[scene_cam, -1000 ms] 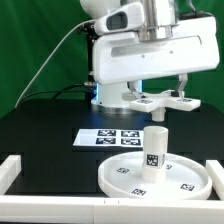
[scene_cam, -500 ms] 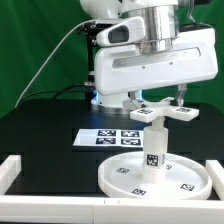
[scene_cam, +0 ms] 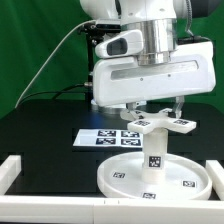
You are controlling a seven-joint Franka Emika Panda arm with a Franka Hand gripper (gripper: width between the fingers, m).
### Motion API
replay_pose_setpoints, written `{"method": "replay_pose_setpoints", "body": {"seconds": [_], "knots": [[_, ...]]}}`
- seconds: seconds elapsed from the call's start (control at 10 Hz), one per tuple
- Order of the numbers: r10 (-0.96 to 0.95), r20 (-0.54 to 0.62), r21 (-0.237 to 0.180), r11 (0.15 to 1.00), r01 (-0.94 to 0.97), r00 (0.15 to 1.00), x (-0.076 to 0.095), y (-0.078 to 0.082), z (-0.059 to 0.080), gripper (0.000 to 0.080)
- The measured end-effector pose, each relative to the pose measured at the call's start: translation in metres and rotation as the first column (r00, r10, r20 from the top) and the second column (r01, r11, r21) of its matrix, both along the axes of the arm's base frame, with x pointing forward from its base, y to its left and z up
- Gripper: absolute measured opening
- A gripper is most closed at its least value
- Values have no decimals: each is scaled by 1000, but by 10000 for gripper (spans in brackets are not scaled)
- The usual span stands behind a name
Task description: Assemble round table
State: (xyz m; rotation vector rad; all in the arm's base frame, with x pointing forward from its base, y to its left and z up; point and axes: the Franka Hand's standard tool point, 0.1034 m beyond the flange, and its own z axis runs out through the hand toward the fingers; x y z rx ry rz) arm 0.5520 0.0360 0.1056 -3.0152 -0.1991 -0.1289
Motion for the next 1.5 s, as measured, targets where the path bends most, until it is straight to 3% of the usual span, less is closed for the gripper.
{"method": "replay_pose_setpoints", "body": {"seconds": [0.5, 0.7, 0.9, 1.1, 1.5], "knots": [[-2, 9, -8, 1000, 2, 1000, 2, -1, 0, 453], [-137, 7, 2, 991, 137, 991, 4, 0, 0, 453], [-409, 25, 33, 912, 409, 912, 8, 3, 0, 453], [-622, 38, 98, 782, 616, 782, 10, 1, -1, 453], [-752, -9, 125, 653, 747, 659, 10, 1, -1, 453]]}}
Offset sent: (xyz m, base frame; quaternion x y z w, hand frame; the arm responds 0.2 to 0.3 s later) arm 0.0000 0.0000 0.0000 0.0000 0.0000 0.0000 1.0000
